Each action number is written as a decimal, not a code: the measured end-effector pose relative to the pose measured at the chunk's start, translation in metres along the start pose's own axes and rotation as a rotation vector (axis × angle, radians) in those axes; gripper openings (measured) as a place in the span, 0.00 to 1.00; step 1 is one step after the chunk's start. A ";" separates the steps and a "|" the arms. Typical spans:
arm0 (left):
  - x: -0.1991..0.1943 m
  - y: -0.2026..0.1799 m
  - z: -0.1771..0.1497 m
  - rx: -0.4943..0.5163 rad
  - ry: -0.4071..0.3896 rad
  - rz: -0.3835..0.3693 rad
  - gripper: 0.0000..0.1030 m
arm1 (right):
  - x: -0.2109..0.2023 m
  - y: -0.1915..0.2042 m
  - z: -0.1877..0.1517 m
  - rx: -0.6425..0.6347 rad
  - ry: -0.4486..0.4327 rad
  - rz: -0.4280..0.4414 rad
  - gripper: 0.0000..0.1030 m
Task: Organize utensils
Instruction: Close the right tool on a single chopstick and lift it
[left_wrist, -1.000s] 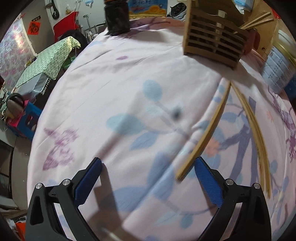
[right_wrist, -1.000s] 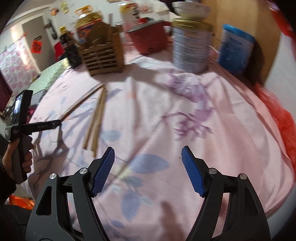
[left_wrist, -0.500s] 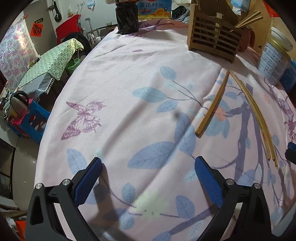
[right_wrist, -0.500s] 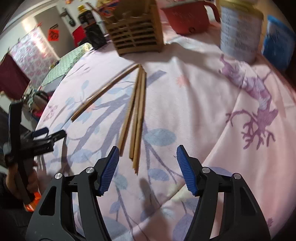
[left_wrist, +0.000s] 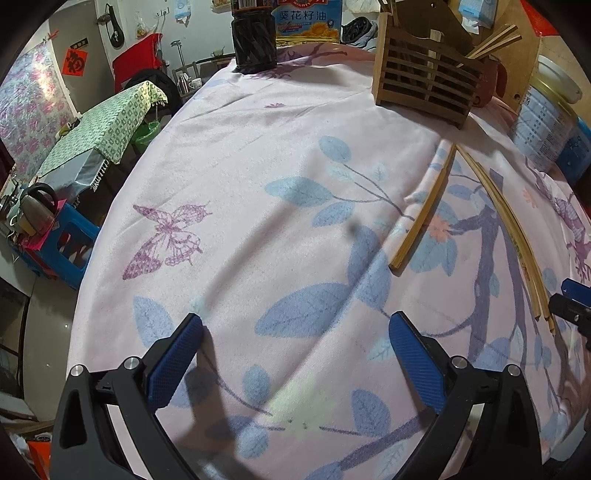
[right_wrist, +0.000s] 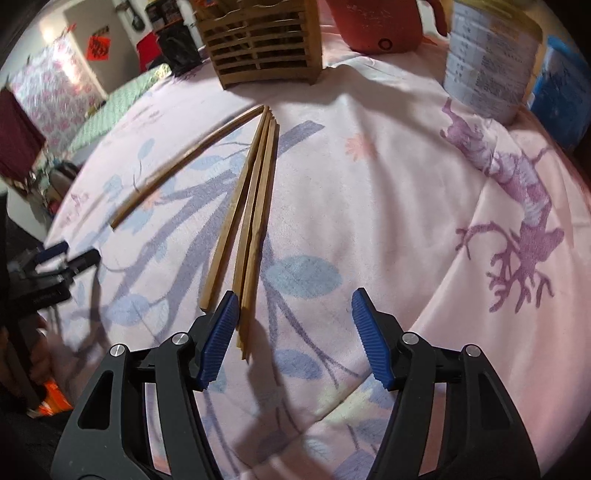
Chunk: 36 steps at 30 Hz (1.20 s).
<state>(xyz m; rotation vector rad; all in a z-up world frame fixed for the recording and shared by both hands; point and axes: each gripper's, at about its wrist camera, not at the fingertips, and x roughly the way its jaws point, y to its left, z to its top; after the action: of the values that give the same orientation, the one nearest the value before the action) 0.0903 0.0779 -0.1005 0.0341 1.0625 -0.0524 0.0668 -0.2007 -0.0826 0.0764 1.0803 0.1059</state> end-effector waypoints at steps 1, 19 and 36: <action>0.000 0.000 0.000 0.000 0.000 0.000 0.96 | -0.001 -0.004 0.001 0.005 -0.014 -0.041 0.60; -0.001 0.001 0.000 0.010 -0.004 -0.008 0.96 | -0.024 0.007 0.001 0.062 -0.073 0.172 0.40; -0.001 0.001 -0.002 0.013 -0.006 -0.009 0.96 | -0.002 0.024 -0.011 -0.013 -0.017 0.118 0.19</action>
<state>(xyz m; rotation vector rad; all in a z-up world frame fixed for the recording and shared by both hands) 0.0881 0.0787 -0.1004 0.0411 1.0563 -0.0682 0.0549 -0.1771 -0.0831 0.1291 1.0576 0.2187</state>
